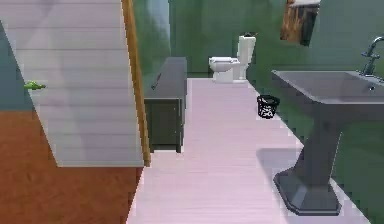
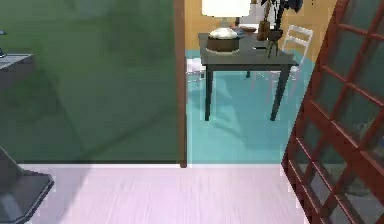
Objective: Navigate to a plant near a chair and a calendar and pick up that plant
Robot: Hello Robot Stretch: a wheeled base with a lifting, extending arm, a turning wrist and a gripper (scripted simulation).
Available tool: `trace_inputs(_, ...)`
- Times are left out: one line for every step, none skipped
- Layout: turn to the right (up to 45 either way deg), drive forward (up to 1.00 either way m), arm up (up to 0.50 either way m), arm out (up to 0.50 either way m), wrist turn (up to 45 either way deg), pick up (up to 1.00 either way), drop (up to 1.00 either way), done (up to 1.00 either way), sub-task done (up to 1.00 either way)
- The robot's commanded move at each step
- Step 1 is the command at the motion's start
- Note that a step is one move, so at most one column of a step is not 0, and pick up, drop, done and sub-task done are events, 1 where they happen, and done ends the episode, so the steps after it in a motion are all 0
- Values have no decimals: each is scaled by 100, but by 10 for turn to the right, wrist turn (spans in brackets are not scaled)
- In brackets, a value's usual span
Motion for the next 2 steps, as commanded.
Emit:
trace_inputs(-270, 0, 0, 0, 0, 0, 0, 0, 0)
trace_inputs(0, 50, 0, 0, 0, 0, 0, 0, 0)
